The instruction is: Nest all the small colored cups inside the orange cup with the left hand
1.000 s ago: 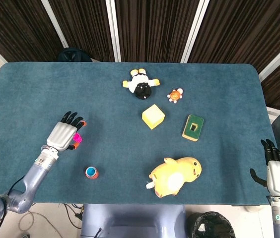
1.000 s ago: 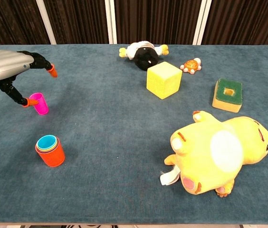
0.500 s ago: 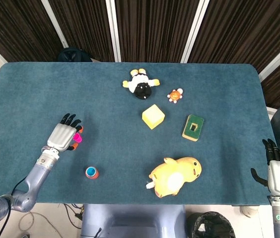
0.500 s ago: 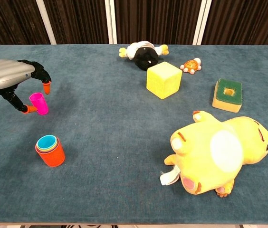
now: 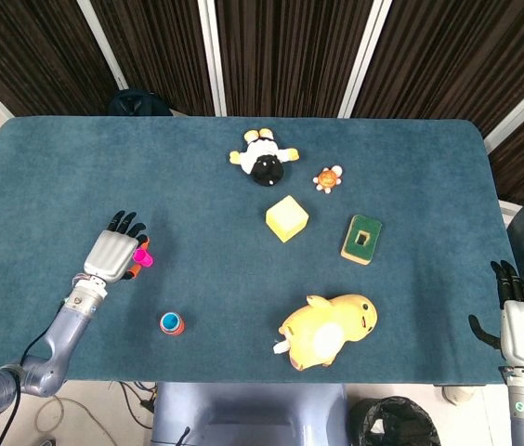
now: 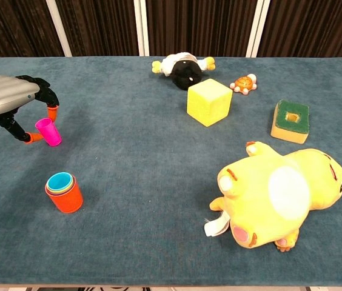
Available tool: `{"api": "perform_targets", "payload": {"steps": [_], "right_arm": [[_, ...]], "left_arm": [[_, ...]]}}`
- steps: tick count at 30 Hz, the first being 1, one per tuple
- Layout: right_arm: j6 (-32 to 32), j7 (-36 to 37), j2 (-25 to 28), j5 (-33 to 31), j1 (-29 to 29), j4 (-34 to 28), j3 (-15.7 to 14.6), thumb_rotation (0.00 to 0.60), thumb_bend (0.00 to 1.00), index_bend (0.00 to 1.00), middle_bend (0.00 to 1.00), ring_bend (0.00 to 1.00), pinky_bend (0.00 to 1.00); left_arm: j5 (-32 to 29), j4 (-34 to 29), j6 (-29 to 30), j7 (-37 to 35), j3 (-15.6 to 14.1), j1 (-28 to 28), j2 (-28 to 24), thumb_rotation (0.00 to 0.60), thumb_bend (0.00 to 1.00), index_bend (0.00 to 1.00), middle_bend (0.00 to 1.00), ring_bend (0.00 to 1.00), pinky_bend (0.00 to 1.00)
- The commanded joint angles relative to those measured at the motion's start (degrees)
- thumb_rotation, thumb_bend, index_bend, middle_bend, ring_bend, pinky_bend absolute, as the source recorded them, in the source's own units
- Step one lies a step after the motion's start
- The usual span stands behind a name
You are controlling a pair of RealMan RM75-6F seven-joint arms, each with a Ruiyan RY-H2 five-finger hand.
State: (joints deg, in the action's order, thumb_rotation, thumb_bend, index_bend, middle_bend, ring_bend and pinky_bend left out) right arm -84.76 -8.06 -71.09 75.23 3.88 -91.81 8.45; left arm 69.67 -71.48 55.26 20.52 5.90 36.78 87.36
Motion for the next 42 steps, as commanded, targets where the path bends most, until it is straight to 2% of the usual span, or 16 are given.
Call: {"api": "perform_targets", "payload": {"steps": [1, 6, 12, 18, 23, 31, 36, 42], "right_arm": [[-0.05, 0.03, -0.06, -0.05, -0.01, -0.03, 0.04, 0.6, 0.34, 0.07, 0.08, 0.19, 0.1], [-0.18, 0.1, -0.14, -0.07, -0.04, -0.09, 0.13, 0.6, 0.34, 0.07, 0.08, 0.2, 0.1], [-0.2, 0.28, -0.18, -0.12, -0.05, -0.01, 0.2, 0.6, 0.34, 0.07, 0.08, 0.2, 0.1], [-0.11, 0.23, -0.2, -0.1, 0.0, -0.02, 0.2, 0.6, 0.34, 0.07, 0.08, 0.2, 0.1], [-0.16, 0.07, -0.24, -0.01, 0.0, -0.07, 0.15, 0.6, 0.34, 0.07, 0.08, 0.2, 0.1], [-0.12, 0.36, 0.02, -0.05, -0.06, -0.23, 0.18, 0.6, 0.34, 0.07, 0.08, 0.2, 0.1], [-0.14, 0.47, 0.21, -0.1, -0.07, -0.29, 0.27, 0.6, 0.34, 0.07, 0.08, 0.2, 0.1], [0.03, 0.48, 0.25, -0.18, -0.02, -0.22, 0.28, 0.6, 0.34, 0.07, 0.08, 0.2, 0.1]], "left_arm": [[0.07, -0.03, 0.07, -0.01, 0.02, 0.03, 0.01, 0.6, 0.26, 0.45, 0.22, 0.0, 0.0], [1.06, -0.27, 0.84, -1.16, 0.14, 0.0, 0.15, 0.6, 0.3, 0.5, 0.24, 0.0, 0.01], [1.9, -1.48, 1.44, -3.02, 0.32, -0.22, -0.6, 0.6, 0.32, 0.51, 0.24, 0.0, 0.01], [4.24, -9.53, 3.15, -5.2, 0.64, -0.59, -4.42, 0.6, 0.32, 0.51, 0.24, 0.0, 0.01], [8.69, -20.2, 5.36, -2.59, -0.83, -0.93, -9.26, 0.6, 0.32, 0.51, 0.24, 0.0, 0.01], [11.67, -34.98, 3.85, 1.31, -3.23, -0.69, -16.8, 0.6, 0.32, 0.51, 0.24, 0.0, 0.01], [13.08, -38.93, 3.89, 4.44, -4.65, -1.02, -18.37, 0.6, 0.32, 0.51, 0.24, 0.0, 0.0], [13.4, -40.61, 3.66, 7.51, -5.92, -1.43, -18.96, 0.6, 0.31, 0.51, 0.24, 0.0, 0.0]]}}
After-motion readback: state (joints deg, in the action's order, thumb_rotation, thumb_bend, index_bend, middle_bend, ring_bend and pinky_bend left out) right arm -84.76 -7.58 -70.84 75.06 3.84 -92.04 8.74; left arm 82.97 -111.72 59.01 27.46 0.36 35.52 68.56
